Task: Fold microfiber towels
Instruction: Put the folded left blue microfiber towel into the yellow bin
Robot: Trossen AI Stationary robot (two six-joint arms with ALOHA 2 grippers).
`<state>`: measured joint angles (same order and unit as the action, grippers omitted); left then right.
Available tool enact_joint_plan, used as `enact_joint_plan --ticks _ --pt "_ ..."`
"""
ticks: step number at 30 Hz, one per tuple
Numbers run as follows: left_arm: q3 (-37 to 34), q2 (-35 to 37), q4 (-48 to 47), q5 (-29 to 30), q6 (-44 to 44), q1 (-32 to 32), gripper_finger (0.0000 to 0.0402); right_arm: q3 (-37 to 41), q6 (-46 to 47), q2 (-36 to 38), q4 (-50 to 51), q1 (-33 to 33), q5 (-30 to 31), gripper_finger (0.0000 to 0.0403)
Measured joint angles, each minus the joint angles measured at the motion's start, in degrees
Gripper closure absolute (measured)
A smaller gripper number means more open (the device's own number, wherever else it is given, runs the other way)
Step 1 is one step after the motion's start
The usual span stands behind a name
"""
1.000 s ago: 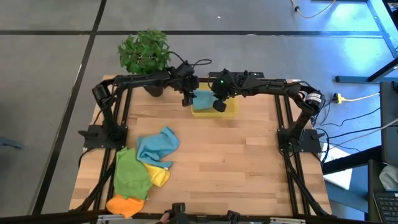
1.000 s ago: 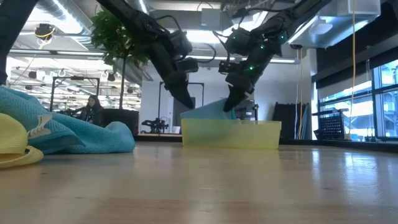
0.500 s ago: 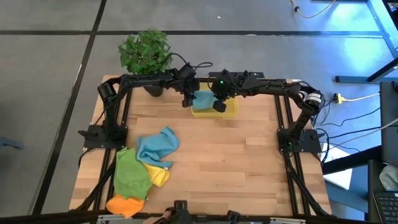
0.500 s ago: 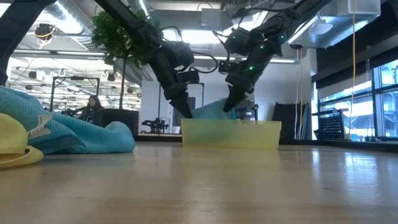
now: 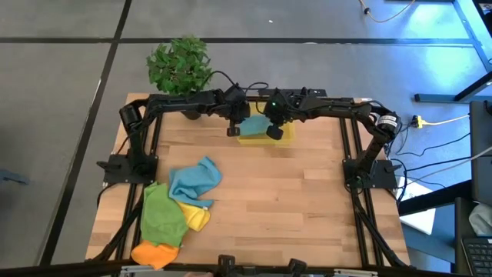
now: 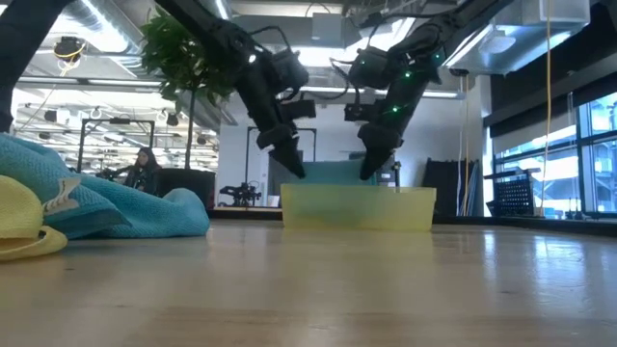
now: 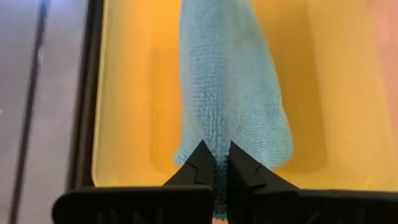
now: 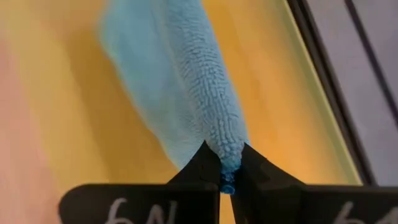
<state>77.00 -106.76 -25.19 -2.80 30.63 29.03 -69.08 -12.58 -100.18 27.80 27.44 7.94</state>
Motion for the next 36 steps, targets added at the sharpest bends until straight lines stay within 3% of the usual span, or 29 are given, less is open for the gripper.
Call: enact_joint_plan --ticks 6,12,27,31,36 --pt "-0.01 1.90 3.53 9.73 -0.01 -2.47 0.0401 -0.09 -0.92 0.00 -0.08 0.00 3.44 0.0392" --pt "-0.01 1.80 7.47 17.22 2.47 -3.93 0.0401 -0.13 -3.57 0.00 -2.11 -0.02 12.85 0.0392" --pt "-0.12 0.96 12.11 17.92 5.10 -0.75 0.0401 -0.04 -12.01 0.00 -7.83 1.62 16.02 0.0392" --pt "-0.12 0.96 13.29 17.20 5.99 0.19 0.0401 -0.04 -13.66 0.00 -9.64 3.24 13.89 0.0392" --pt "-0.12 0.96 12.51 11.43 5.73 1.08 0.0401 0.00 -14.80 0.00 -8.08 5.23 4.70 0.0392"
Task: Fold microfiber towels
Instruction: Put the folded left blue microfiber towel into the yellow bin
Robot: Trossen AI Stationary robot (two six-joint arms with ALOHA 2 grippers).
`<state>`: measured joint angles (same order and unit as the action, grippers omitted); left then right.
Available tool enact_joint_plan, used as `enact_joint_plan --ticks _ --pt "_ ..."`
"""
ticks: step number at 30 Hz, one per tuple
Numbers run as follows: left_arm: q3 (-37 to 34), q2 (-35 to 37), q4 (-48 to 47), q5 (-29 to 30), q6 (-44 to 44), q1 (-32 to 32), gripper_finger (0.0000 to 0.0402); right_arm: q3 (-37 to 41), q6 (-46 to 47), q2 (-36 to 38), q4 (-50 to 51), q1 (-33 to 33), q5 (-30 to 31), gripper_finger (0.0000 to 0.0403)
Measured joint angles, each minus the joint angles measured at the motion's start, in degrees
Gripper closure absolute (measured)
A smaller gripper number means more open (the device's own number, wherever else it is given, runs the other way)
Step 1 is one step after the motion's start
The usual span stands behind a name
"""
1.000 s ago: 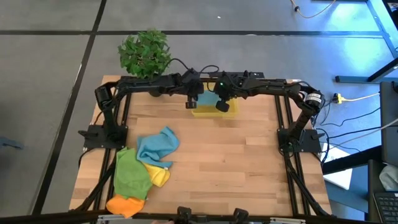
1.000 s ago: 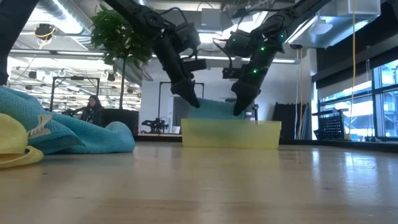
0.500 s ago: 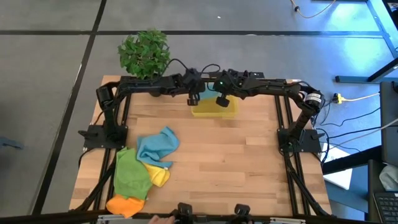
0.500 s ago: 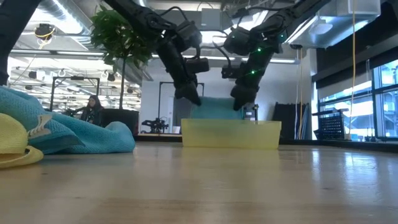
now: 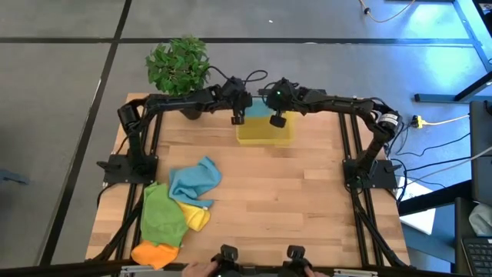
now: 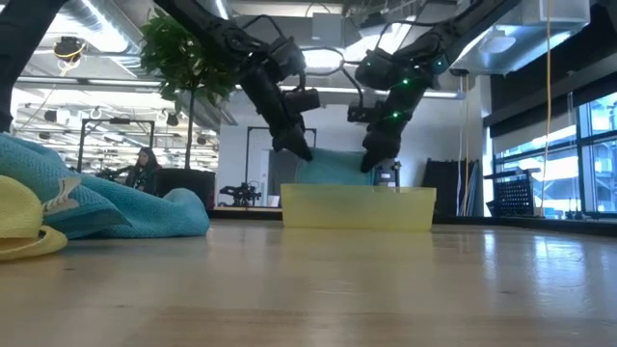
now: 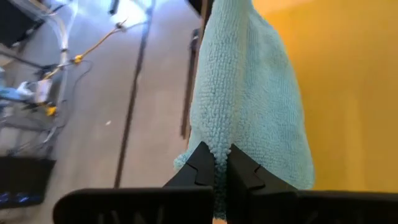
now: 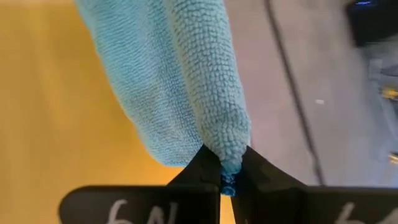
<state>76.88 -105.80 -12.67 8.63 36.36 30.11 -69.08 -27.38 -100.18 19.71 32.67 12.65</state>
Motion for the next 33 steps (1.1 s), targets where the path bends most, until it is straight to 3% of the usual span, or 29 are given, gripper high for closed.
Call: enact_joint_plan --ticks 7,12,18,23,33 --pt "0.00 0.09 -6.07 -3.71 0.04 -2.57 0.0401 0.00 0.13 0.00 9.68 0.04 -11.61 0.0392" --pt "0.00 1.43 -10.39 -6.51 -0.13 -4.82 0.0401 0.00 1.68 0.55 15.43 0.19 -26.99 0.0392" --pt "0.02 3.82 -10.81 -11.51 -3.09 -4.58 0.0401 0.07 4.99 4.10 14.09 3.44 -41.28 0.0392" --pt "0.03 5.60 -10.35 -20.47 -6.64 -1.80 0.0401 0.07 8.29 5.68 13.24 7.90 -51.70 0.0392" --pt "0.02 4.90 -10.76 -30.25 -10.71 1.40 0.0401 4.23 10.84 5.62 9.96 9.66 -56.33 0.0392"
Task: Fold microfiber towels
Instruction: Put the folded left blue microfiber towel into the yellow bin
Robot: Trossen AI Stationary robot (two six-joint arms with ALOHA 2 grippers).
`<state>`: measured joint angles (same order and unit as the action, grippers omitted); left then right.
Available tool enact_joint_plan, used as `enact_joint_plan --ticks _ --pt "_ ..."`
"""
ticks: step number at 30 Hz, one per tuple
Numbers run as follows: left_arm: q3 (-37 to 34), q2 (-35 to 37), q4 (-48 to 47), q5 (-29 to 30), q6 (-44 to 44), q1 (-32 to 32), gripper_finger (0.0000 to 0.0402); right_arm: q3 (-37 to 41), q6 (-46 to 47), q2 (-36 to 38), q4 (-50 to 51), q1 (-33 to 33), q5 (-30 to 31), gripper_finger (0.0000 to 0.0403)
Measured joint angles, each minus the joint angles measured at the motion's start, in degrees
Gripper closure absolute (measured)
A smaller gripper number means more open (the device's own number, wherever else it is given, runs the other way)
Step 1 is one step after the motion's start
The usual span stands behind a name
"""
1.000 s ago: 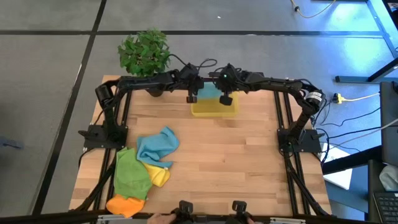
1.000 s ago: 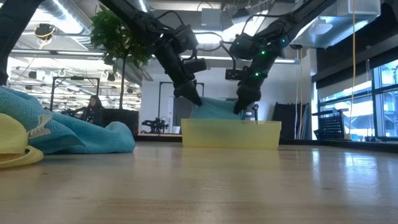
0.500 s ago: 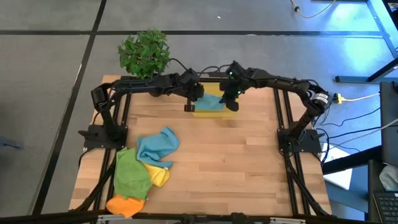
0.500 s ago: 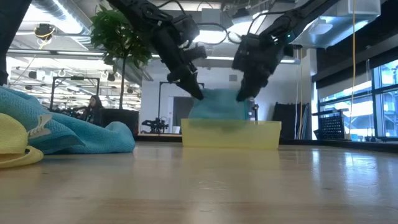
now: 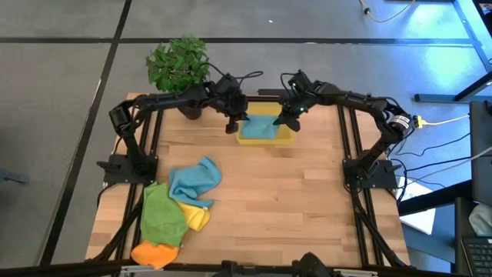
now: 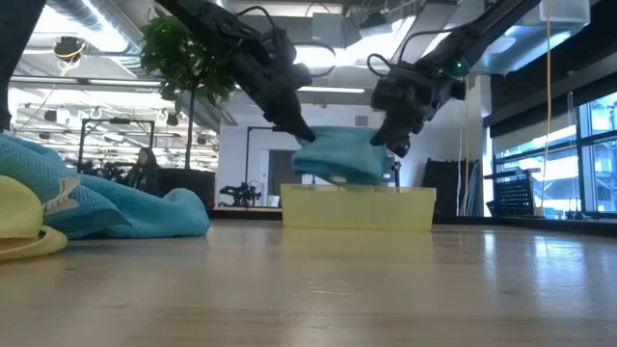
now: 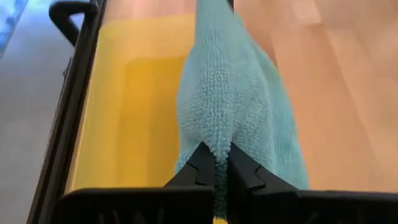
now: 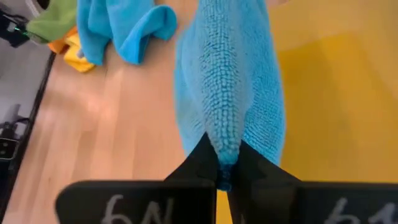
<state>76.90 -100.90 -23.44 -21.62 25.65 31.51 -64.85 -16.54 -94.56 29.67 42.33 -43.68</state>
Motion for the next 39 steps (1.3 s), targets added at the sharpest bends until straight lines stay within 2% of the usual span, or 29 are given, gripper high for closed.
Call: enact_joint_plan --ticks 3,11,18,23,25,30,33,39 --pt "0.02 0.04 0.06 -1.87 -0.80 -0.08 0.0401 1.58 1.13 -0.01 -0.78 -0.09 -1.33 0.0392" --pt "0.02 -0.31 -0.42 -12.48 -3.43 -0.87 0.0401 6.26 4.90 -0.03 -7.12 -0.04 -12.57 0.0392" --pt "0.02 -0.28 1.27 -26.14 -7.61 -0.24 0.0401 8.97 10.93 -0.03 -16.77 0.74 -30.77 0.0392" --pt "0.02 -0.28 0.46 -30.83 -10.73 -0.74 0.0401 8.97 11.92 -0.03 -15.15 0.71 -36.97 0.0392" --pt "0.02 -0.28 -1.22 -31.40 -11.06 -1.61 0.0401 8.97 10.52 -0.05 -11.64 0.11 -36.57 0.0392" --pt "0.13 -0.89 -5.65 -28.65 -9.45 -4.38 0.0401 8.97 7.27 -0.09 -4.03 -2.19 -25.84 0.0392" --pt "0.09 -2.42 -7.44 -25.84 -9.17 -4.32 0.0401 8.97 9.22 -0.12 -4.38 -3.11 -20.17 0.0393" --pt "0.09 -7.56 -6.91 -25.96 -10.25 -1.13 0.0401 8.97 14.47 -0.12 -5.44 -2.91 -6.76 0.0392"
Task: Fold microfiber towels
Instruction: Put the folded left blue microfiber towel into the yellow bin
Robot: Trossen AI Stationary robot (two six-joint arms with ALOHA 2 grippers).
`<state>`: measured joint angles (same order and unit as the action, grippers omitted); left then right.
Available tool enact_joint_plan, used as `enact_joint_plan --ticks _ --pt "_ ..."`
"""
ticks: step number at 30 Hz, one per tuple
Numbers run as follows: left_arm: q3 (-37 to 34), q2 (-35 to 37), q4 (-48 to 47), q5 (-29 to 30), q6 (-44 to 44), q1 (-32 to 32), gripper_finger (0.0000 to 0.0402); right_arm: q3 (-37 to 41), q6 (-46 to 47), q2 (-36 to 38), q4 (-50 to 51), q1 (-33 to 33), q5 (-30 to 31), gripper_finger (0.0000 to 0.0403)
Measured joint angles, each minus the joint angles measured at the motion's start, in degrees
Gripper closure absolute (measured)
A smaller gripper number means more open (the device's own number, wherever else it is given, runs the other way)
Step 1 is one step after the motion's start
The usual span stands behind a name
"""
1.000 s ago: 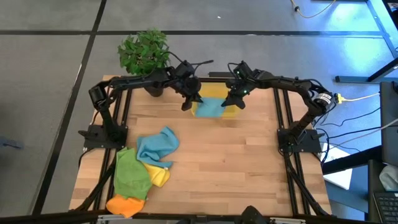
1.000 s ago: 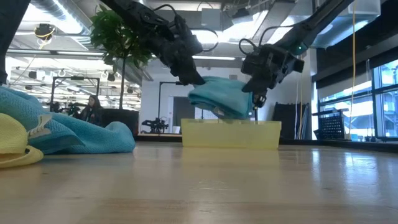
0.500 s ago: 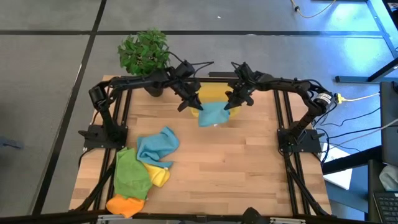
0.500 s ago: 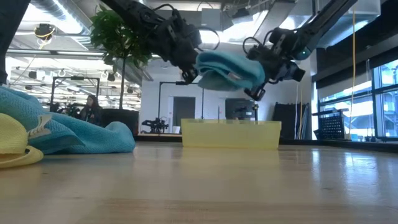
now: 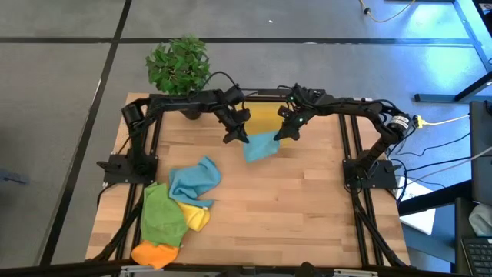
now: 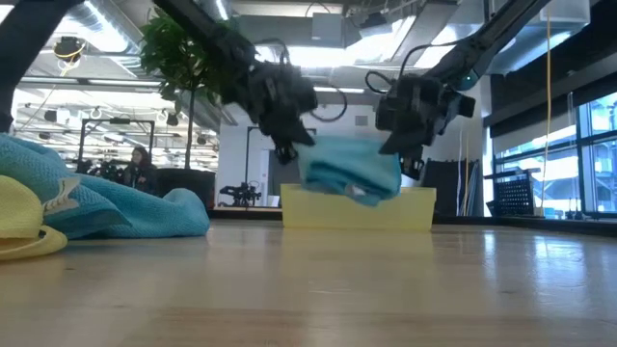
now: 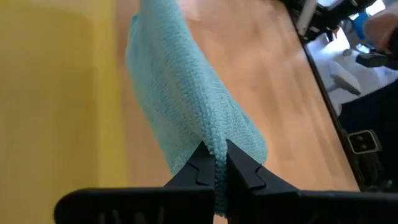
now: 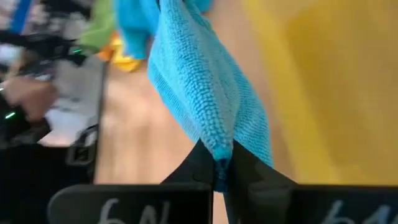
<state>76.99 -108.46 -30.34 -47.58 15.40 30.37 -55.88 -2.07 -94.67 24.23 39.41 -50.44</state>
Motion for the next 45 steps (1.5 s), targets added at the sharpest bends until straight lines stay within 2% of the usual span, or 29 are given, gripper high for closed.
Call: enact_joint_plan --ticks 7,11,16,20,24,34,37,45 --pt "0.00 -3.16 3.15 -0.34 -1.38 5.05 0.0401 0.00 3.54 0.00 -4.78 0.37 12.02 0.0393" --pt "-0.07 -3.28 5.63 -1.39 -1.88 7.35 0.0401 0.00 4.62 0.00 -7.75 1.23 13.87 0.0393" --pt "-0.05 -3.30 7.73 1.32 -1.74 9.11 0.0401 -0.03 4.58 -0.07 -9.33 1.96 21.65 0.0393" --pt "-0.04 -3.30 7.62 -1.69 -1.79 9.20 0.0401 -0.07 4.17 -0.15 -9.91 2.21 21.48 0.0393" --pt "-0.07 -3.13 7.49 -3.09 -1.79 8.85 0.0401 -0.58 4.62 -0.15 -10.39 2.38 17.78 0.0391" --pt "3.05 -1.66 8.18 -4.13 -0.97 9.79 0.0401 -3.35 3.24 -0.15 -10.97 3.73 18.91 0.0393" --pt "4.07 -1.58 8.51 -2.38 -0.67 9.93 0.0401 -3.41 2.98 -0.15 -11.17 4.70 19.50 0.0393" --pt "4.31 -3.43 8.83 8.88 -0.21 10.32 0.0401 -3.56 1.93 -2.77 -11.46 6.56 22.84 0.0393"
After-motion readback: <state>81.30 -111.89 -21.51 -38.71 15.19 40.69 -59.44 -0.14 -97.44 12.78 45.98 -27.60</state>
